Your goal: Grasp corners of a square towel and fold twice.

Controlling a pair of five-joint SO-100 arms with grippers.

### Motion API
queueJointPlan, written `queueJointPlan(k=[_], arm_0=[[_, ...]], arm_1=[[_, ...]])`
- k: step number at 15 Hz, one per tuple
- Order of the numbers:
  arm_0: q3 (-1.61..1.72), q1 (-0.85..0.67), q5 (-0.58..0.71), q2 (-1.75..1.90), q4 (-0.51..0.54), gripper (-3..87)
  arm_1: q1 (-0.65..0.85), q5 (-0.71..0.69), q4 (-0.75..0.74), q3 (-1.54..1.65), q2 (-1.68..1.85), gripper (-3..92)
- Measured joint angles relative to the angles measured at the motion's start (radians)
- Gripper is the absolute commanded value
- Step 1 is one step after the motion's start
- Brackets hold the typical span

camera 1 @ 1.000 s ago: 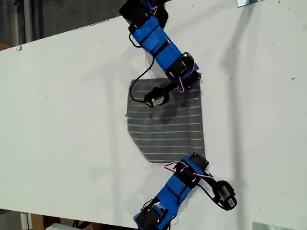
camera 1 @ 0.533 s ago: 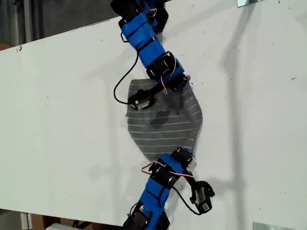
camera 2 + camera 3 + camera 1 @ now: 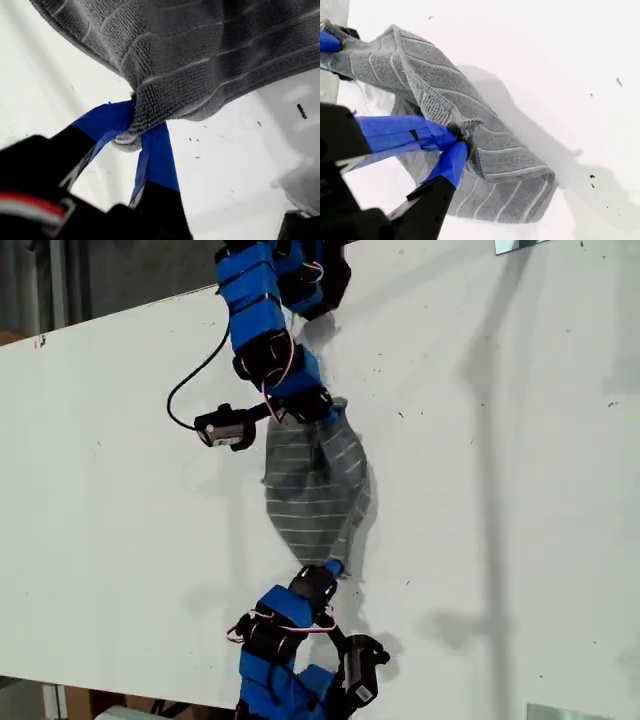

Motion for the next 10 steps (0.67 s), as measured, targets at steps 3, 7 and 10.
queueJointPlan(k=[3, 7, 10], arm_0=[[0.221, -0.110, 0.002, 0.218, -0.029, 0.1], [0.397, -0.311, 0.060, 0.374, -0.054, 0.1], [0.399, -0.466, 0.160, 0.373, -0.060, 0.1]], arm_1=[[0.135, -0.035, -0.005, 0.057, 0.092, -0.1], [0.325, -0.110, -0.054, 0.115, 0.124, -0.1], [0.480, -0.195, -0.049, 0.123, 0.144, -0.1]])
